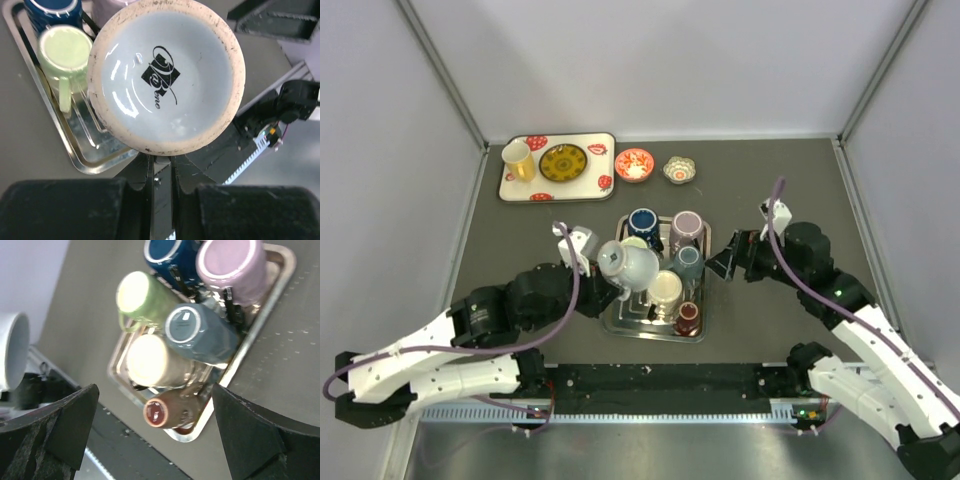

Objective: Turn the mug right side up

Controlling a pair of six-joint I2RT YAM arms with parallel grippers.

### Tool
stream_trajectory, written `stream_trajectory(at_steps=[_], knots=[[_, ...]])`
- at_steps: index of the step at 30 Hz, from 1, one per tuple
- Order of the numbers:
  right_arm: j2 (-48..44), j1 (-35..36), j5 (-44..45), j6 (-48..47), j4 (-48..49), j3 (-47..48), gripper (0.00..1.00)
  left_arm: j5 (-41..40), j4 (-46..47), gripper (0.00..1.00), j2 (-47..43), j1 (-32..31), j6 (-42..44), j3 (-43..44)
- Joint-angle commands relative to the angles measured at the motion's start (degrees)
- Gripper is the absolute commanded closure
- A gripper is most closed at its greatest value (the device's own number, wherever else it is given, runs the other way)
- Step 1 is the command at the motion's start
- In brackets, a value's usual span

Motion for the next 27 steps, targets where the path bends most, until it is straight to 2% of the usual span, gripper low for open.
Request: stream_trajectory(at_steps=[1,2,3,7,10,13,14,15,16,17,21,25,27], knots=[[-2.7,0.5,-9.7,5.0,8.2,1.7,0.06,-8.6,13.1,1.0,-4.6,-0.1,2.2,-0.8],[-3.3,0.4,-11.5,6.5,10.7,1.0,0.07,-9.1,20.7,1.0,-5.3,0.0,2.4,-1.9],[-4.3,0.4,-14.8,9.6,13.1,0.3,0.09,-9.1,24.0,1.0,-6.0,0.2,2.4,-3.8],[-6.1,0.5,-18.9,16.5,25.3,-3.9,0.12,-4.9,39.0,1.0,-4.2,1.8,1.8,-6.0],[-6.2,0.6,-21.7,19.8,31.7,-6.1,0.14,2.3,49.6,1.0,-1.8,4.6,-1.1,-7.6],[-6.1,0.8,-23.9,22.5,35.7,-7.6,0.17,14.7,62.9,1.0,1.3,11.2,-8.8,-10.8],[-6.2,0.8,-24.5,23.1,37.7,-7.7,0.18,18.9,65.8,1.0,2.5,15.1,-14.4,-12.3],[-6.4,0.8,-24.7,23.3,38.4,-7.7,0.18,23.6,73.1,1.0,4.6,16.6,-17.0,-13.4],[-6.5,0.8,-24.7,23.4,38.9,-7.6,0.16,25.2,76.1,1.0,5.6,18.6,-19.2,-14.4],[-6.8,0.8,-24.6,23.2,39.4,-7.5,0.15,25.8,78.7,1.0,6.4,19.1,-22.4,-15.9],[-6.9,0.7,-23.0,22.3,40.0,-6.2,0.18,31.3,84.5,1.0,11.6,19.2,-24.4,-13.9],[-5.0,0.7,-22.5,23.2,42.6,-5.5,0.27,35.0,90.0,1.0,17.0,19.2,-26.6,-12.5],[-4.0,0.7,-21.7,23.7,43.7,-5.3,0.36,35.7,90.7,1.0,18.2,19.2,-27.2,-11.9]])
